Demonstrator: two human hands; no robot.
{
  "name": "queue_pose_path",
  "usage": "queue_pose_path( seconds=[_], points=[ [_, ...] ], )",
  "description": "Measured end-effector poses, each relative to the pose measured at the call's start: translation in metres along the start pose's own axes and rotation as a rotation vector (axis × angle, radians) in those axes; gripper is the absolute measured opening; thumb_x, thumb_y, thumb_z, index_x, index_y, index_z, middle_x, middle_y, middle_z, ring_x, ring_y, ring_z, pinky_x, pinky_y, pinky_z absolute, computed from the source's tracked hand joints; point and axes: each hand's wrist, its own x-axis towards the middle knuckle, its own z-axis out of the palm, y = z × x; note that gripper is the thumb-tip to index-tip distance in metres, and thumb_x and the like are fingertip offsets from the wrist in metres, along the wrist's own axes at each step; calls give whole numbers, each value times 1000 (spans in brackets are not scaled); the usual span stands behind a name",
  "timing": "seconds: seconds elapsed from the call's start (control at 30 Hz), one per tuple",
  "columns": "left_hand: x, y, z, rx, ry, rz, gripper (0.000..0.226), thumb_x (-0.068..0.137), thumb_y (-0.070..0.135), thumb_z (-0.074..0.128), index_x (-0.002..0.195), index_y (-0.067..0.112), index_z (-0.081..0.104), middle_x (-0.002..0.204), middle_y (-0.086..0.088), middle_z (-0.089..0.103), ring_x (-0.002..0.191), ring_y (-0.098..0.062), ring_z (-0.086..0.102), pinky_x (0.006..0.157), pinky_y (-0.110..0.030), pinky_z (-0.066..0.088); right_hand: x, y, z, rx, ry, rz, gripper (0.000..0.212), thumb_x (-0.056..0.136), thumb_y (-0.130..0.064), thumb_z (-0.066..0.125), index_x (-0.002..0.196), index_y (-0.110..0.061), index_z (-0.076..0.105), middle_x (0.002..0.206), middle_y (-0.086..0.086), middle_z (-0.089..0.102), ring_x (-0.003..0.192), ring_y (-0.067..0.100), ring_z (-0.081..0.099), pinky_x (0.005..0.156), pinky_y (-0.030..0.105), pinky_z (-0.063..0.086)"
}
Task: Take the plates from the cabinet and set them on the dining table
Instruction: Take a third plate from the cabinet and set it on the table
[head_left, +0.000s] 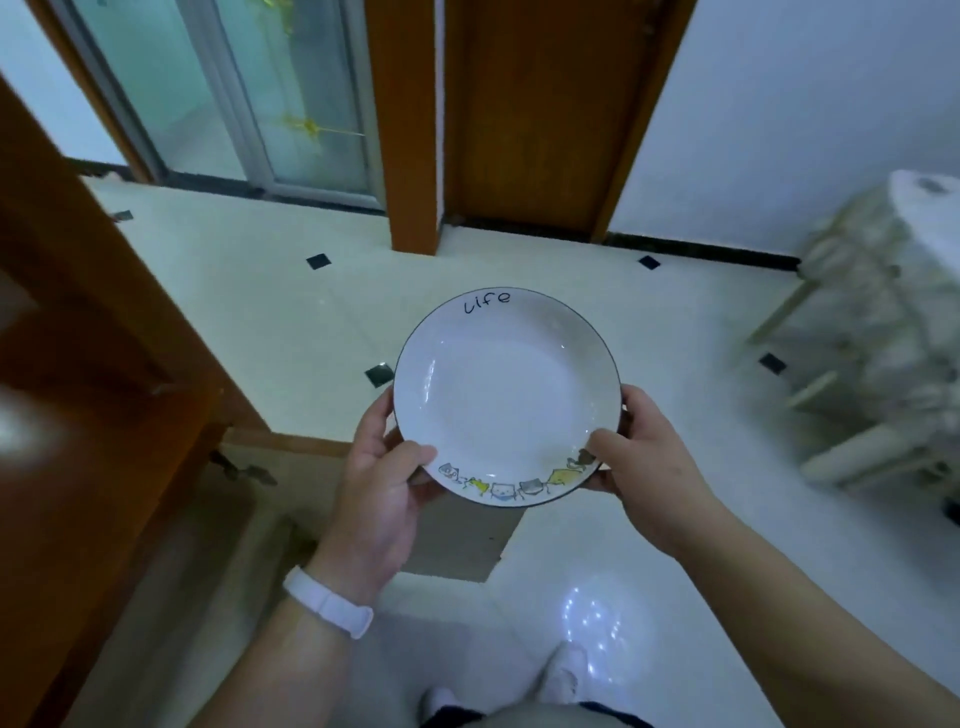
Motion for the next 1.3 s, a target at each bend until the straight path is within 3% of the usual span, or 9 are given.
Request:
queue_pose_path(
  seconds=[0.1, 0.2, 0.3, 0.57, 0.8, 0.93, 1.03, 1.17, 1.3],
  points=[
    [12, -9, 35, 45, -102, -40, 63, 84, -15, 41, 119, 33, 62, 101, -4, 71, 81, -23, 65, 58, -37, 55, -8, 0, -34, 65, 117, 0, 43, 87, 12, 45, 113, -20, 58, 96, 7, 67, 77, 20, 72, 65, 35, 60],
    [19, -21, 73, 121, -191, -71, 64, 85, -14, 42, 119, 36, 62, 104, -6, 70, 82, -24, 65, 63, -45, 57, -16, 0, -71, 110, 201, -8, 43, 87, 12, 44, 111, -21, 58, 97, 7, 67, 78, 22, 72, 63, 34, 60],
    [25, -35, 117, 158, -262, -106, 65, 84, -14, 42, 116, 37, 64, 106, -8, 69, 81, -24, 63, 59, -38, 55, -23, 0, -112, 162, 285, -25, 43, 87, 13, 44, 109, -21, 58, 97, 7, 67, 79, 23, 72, 63, 35, 60],
    [18, -96, 268, 250, -466, -119, 63, 84, -13, 41, 124, 32, 61, 109, -5, 67, 84, -25, 58, 77, -47, 53, -44, -3, -261, 279, 469, -91, 45, 86, 14, 43, 114, -18, 59, 93, 3, 70, 79, 22, 71, 62, 37, 59],
    [-7, -163, 402, 297, -599, -152, 61, 85, -12, 41, 109, 37, 67, 97, -1, 69, 74, -21, 60, 58, -34, 56, -80, 9, -393, 340, 619, -148, 42, 86, 11, 43, 116, -14, 57, 95, 5, 70, 85, 27, 72, 63, 39, 59],
    [-27, -200, 461, 336, -682, -175, 60, 85, -11, 42, 114, 36, 65, 102, -5, 67, 81, -28, 52, 73, -44, 49, -106, 15, -454, 362, 714, -165, 39, 87, 9, 44, 116, -13, 57, 98, 6, 69, 87, 27, 71, 64, 39, 59],
    [-39, -220, 494, 355, -738, -197, 61, 84, -11, 41, 116, 36, 65, 104, -5, 67, 83, -29, 51, 77, -49, 46, -124, 17, -486, 375, 760, -187, 39, 87, 10, 43, 113, -13, 58, 86, -3, 70, 79, 18, 70, 62, 36, 59],
    [-49, -241, 533, 374, -820, -233, 58, 85, -10, 41, 118, 32, 62, 105, -2, 68, 80, -25, 58, 69, -39, 58, -140, 24, -518, 412, 832, -193, 40, 87, 11, 42, 114, -14, 57, 80, -8, 71, 77, 16, 70, 62, 37, 59],
    [-51, -261, 568, 381, -883, -271, 56, 85, -11, 41, 119, 30, 61, 104, -2, 68, 76, -23, 59, 60, -35, 56, -146, 28, -544, 445, 910, -177, 41, 86, 11, 43, 115, -16, 56, 83, -9, 72, 78, 17, 70, 62, 35, 58]
  ],
)
